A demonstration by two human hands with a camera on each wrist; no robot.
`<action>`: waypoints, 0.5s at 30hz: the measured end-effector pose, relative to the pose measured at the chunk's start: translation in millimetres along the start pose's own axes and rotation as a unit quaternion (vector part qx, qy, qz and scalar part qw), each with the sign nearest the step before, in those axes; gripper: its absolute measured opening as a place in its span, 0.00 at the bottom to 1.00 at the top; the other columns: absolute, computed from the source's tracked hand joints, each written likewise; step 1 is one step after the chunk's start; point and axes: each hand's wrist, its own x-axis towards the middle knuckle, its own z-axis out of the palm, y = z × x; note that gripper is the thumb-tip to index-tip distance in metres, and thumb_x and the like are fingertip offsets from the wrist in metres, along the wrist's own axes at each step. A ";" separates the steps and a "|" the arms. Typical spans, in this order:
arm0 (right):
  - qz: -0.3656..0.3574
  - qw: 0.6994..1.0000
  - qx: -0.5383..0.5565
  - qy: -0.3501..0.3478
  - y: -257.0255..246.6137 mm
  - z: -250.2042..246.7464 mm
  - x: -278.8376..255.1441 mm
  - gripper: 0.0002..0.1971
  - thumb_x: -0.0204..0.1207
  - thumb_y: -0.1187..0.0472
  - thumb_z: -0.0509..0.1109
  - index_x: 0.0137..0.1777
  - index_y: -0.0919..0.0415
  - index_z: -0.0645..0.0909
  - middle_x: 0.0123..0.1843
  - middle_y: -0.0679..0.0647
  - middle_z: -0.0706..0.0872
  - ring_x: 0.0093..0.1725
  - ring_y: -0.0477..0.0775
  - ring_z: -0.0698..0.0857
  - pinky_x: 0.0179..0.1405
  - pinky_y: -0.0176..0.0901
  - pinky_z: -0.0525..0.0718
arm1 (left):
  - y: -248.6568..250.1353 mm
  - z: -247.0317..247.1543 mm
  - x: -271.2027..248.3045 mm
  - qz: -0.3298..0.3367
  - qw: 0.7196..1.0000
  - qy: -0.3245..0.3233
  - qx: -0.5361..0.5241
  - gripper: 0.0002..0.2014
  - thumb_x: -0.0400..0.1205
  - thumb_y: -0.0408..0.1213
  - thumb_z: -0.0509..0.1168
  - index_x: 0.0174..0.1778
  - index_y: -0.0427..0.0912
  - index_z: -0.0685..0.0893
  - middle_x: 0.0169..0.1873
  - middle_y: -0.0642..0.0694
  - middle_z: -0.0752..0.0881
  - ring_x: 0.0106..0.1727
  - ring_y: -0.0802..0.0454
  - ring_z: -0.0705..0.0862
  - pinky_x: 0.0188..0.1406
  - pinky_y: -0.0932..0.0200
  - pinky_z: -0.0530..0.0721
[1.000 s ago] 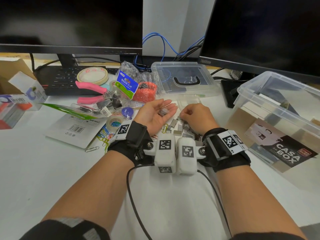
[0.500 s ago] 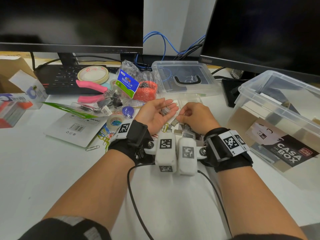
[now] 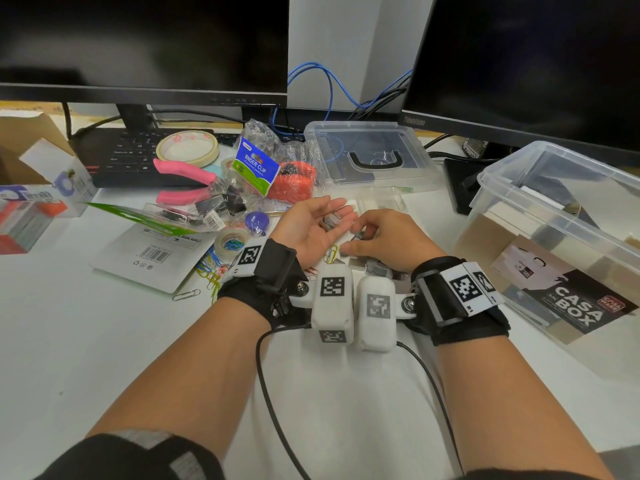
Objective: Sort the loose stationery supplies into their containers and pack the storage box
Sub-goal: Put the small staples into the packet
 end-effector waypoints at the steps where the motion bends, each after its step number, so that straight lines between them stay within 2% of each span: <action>1: -0.006 1.000 -0.003 0.001 -1.0 0.0 -0.7 0.19 0.68 0.48 0.77 0.52 0.59 0.81 0.44 0.51 0.79 0.43 0.49 0.77 0.41 0.38 0.74 | 0.2 0.1 0.0 0.000 1.000 -0.001 -0.001 0.12 0.86 0.31 0.54 0.48 0.27 0.79 0.49 0.31 0.82 0.49 0.38 0.83 0.60 0.48 0.79; 4: -0.010 1.000 -0.001 0.008 -1.8 0.9 -1.1 0.16 0.69 0.51 0.77 0.50 0.61 0.81 0.43 0.51 0.79 0.43 0.48 0.76 0.43 0.37 0.71 | 0.5 0.1 0.2 0.002 1.000 -0.002 -0.003 0.12 0.86 0.31 0.55 0.48 0.27 0.79 0.49 0.31 0.82 0.49 0.38 0.83 0.60 0.48 0.79; 7: -0.013 1.000 0.001 0.019 -1.7 1.1 -0.4 0.15 0.69 0.53 0.77 0.50 0.61 0.82 0.42 0.52 0.80 0.45 0.48 0.76 0.45 0.37 0.72 | 0.4 -0.2 0.2 0.003 1.000 -0.005 -0.005 0.11 0.86 0.31 0.55 0.48 0.27 0.79 0.49 0.31 0.81 0.49 0.38 0.83 0.59 0.47 0.79; 10: -0.016 1.000 0.002 0.024 -3.3 0.1 -0.6 0.13 0.69 0.56 0.76 0.50 0.62 0.83 0.41 0.52 0.80 0.43 0.49 0.77 0.41 0.36 0.73 | 0.4 -0.7 0.3 0.005 1.000 -0.005 -0.008 0.11 0.86 0.31 0.55 0.48 0.26 0.80 0.50 0.31 0.81 0.50 0.38 0.83 0.58 0.47 0.80; 12: -0.017 0.999 -0.005 0.029 -3.3 -0.3 -0.1 0.12 0.69 0.58 0.76 0.50 0.62 0.83 0.40 0.51 0.79 0.41 0.48 0.77 0.34 0.30 0.73 | 0.2 -0.6 0.4 0.005 1.000 -0.006 -0.005 0.11 0.86 0.31 0.55 0.49 0.27 0.80 0.52 0.32 0.81 0.50 0.39 0.83 0.56 0.48 0.80; 13: -0.017 0.999 -0.011 0.032 -2.9 -0.5 0.2 0.11 0.69 0.59 0.75 0.50 0.62 0.84 0.39 0.49 0.79 0.41 0.47 0.77 0.33 0.24 0.71 | 0.3 -0.5 0.2 0.004 1.000 -0.007 -0.003 0.11 0.86 0.32 0.56 0.49 0.27 0.80 0.52 0.32 0.81 0.50 0.39 0.83 0.55 0.48 0.81; 15: -0.014 0.999 -0.010 0.043 -1.9 -1.5 0.7 0.09 0.69 0.61 0.74 0.49 0.61 0.84 0.37 0.47 0.78 0.41 0.47 0.77 0.32 0.19 0.70 | 0.7 -0.5 0.0 0.000 1.000 -0.008 0.008 0.12 0.86 0.33 0.56 0.49 0.28 0.80 0.51 0.32 0.82 0.49 0.40 0.84 0.52 0.50 0.83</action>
